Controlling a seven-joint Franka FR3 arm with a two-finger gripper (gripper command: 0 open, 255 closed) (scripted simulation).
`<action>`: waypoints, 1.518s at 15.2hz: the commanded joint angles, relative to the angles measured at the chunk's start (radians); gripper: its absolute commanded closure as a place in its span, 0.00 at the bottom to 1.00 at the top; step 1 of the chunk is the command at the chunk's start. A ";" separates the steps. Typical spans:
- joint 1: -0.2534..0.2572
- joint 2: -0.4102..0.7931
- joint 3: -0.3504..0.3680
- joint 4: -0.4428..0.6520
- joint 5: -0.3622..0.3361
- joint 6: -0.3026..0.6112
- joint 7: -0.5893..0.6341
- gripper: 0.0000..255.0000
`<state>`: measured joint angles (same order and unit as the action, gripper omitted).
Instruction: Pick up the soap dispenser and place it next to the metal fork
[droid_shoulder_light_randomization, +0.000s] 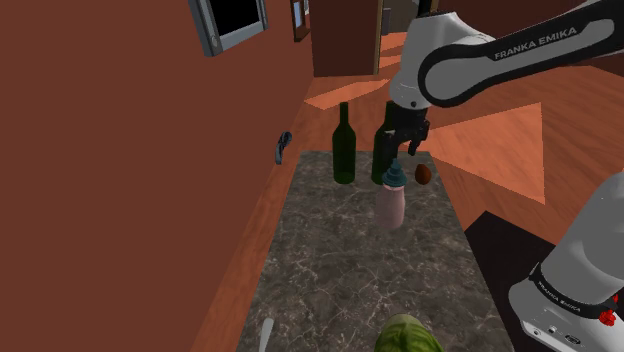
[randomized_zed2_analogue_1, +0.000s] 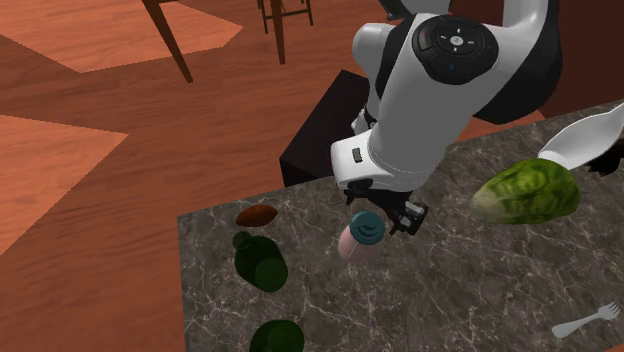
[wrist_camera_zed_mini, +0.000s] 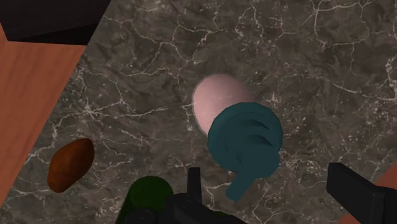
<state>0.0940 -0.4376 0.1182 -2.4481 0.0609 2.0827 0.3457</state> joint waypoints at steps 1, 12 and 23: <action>0.002 0.017 0.005 -0.011 0.002 0.030 0.005 0.00; 0.002 0.053 0.010 -0.057 0.002 0.113 0.006 0.00; 0.002 0.054 0.010 -0.057 0.002 0.113 0.006 1.00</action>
<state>0.0959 -0.3841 0.1278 -2.5050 0.0629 2.1954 0.3516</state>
